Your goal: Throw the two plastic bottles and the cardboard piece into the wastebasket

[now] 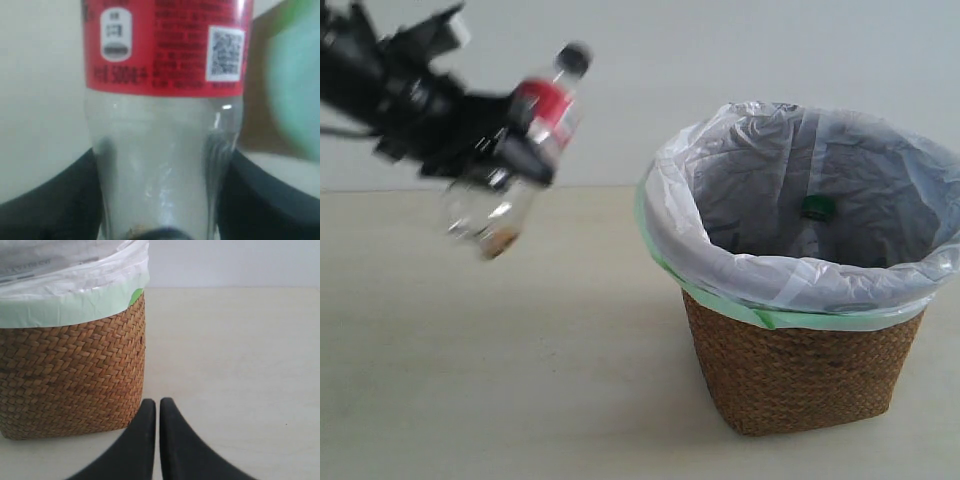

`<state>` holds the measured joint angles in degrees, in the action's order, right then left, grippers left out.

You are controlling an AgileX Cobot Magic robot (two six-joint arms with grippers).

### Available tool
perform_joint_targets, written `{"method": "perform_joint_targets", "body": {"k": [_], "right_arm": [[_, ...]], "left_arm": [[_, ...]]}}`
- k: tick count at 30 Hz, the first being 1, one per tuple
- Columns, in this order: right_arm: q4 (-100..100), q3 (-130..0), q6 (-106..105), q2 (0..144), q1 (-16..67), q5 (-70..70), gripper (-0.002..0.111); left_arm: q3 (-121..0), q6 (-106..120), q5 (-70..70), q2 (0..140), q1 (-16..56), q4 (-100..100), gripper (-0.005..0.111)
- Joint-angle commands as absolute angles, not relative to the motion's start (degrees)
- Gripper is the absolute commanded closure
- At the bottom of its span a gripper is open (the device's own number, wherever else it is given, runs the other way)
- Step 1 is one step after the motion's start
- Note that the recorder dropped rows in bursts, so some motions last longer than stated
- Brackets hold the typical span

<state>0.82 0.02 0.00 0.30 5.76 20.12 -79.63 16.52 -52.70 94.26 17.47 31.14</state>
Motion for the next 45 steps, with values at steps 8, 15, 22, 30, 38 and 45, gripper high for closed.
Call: {"method": "perform_joint_targets", "body": {"k": [8,15,22,30,38,45], "right_arm": [[0.73,0.00,0.00,0.00,5.85,19.62,0.108],[0.73,0.00,0.00,0.00,5.85,19.62,0.108],[0.73,0.00,0.00,0.00,5.85,19.62,0.108],[0.73,0.00,0.00,0.00,5.85,19.62,0.108],[0.73,0.00,0.00,0.00,5.85,19.62,0.108],[0.73,0.00,0.00,0.00,5.85,19.62,0.108]], "left_arm": [[-124.07,1.87,-61.87,111.34,32.04,35.85,0.027],[-125.40,-5.01,-69.96,111.33,31.55,13.33,0.031],[-122.58,-6.11,-69.96,108.26,31.55,3.00,0.031],[-111.15,-6.63,-69.96,101.34,31.15,-6.58,0.041],[-91.08,-11.63,-69.96,91.28,31.15,-19.91,0.055],[-68.94,-18.48,-54.11,75.30,29.15,-22.53,0.080]]}}
